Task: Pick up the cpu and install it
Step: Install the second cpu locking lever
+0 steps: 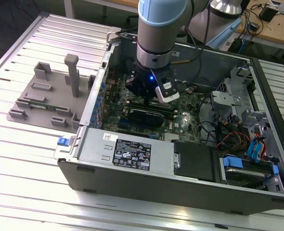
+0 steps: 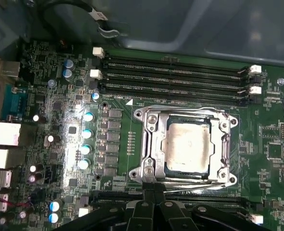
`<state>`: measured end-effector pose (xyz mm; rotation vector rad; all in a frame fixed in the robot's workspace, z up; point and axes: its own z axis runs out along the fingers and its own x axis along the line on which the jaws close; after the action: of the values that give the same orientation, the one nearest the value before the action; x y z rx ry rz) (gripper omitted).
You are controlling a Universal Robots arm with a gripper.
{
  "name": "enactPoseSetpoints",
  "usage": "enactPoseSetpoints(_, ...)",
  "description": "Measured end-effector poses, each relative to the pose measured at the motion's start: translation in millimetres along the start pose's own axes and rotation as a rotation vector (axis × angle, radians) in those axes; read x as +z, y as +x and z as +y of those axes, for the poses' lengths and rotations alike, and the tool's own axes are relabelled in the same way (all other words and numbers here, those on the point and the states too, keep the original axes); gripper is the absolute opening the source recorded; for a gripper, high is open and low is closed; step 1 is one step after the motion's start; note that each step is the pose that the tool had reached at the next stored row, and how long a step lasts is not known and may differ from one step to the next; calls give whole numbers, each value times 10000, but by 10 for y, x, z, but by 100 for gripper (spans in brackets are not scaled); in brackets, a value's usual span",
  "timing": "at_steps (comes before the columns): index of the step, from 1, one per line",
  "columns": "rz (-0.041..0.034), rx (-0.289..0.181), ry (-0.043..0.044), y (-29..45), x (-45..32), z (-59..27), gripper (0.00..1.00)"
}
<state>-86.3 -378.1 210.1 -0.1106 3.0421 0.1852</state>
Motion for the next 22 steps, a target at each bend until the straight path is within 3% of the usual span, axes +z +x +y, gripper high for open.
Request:
enactPoseSetpoints(5,-8,10,-96,68,5,-3,11)
enactPoseSetpoints(7,-24,28,-306,75,11,-7,11)
enactPoseSetpoints(8,-37,41,-462,76,14,-21,11)
enactPoseSetpoints(9,-44,54,-531,79,20,-44,11)
enactPoseSetpoints(14,-69,230,-536,86,23,-110,11)
enactPoseSetpoints(18,-113,450,-702,87,37,-118,11)
enactPoseSetpoints(22,-162,675,-1045,127,73,-121,11)
